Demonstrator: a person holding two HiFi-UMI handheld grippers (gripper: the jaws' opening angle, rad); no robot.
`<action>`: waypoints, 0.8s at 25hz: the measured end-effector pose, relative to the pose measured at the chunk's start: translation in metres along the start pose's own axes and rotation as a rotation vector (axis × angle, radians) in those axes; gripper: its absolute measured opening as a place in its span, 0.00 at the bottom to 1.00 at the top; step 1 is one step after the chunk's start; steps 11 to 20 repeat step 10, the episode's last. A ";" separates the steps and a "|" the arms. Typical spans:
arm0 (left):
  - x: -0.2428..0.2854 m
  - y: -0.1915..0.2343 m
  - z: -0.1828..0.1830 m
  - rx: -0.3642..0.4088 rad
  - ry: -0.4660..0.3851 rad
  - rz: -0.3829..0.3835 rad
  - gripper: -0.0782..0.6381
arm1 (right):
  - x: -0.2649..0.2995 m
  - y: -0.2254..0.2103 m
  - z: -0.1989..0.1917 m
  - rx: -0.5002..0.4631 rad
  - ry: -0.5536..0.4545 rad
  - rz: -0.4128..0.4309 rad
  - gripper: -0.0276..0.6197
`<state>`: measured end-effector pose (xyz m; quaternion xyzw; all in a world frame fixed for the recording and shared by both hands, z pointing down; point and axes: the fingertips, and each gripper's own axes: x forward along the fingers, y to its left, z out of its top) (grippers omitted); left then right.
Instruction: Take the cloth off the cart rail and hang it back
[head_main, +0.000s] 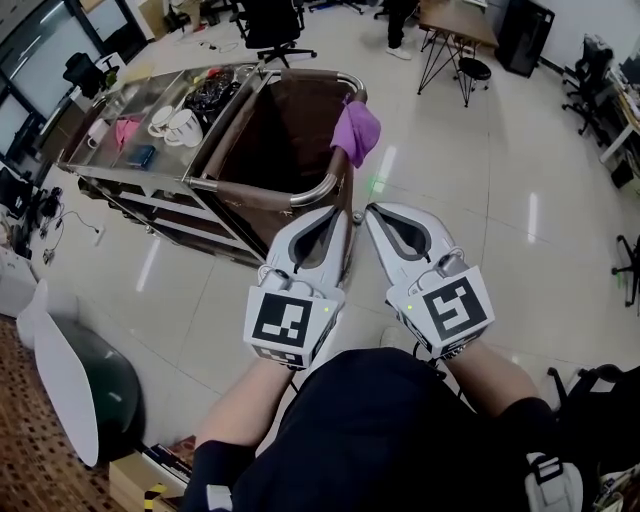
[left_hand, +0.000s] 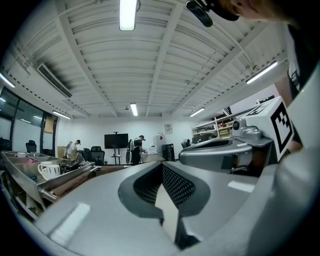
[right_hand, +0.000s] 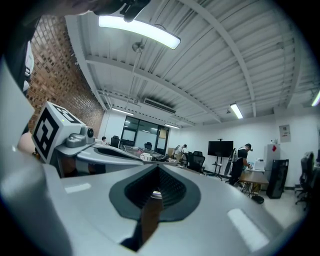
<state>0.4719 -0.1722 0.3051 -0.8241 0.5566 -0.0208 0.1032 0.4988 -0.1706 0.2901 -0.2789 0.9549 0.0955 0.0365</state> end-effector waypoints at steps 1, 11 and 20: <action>-0.002 0.000 0.001 -0.001 -0.001 -0.002 0.10 | -0.001 0.002 0.001 0.000 0.001 -0.002 0.04; -0.013 -0.004 -0.002 -0.044 0.057 -0.007 0.10 | -0.002 0.012 0.005 -0.009 0.006 -0.005 0.04; -0.013 -0.004 -0.002 -0.044 0.057 -0.007 0.10 | -0.002 0.012 0.005 -0.009 0.006 -0.005 0.04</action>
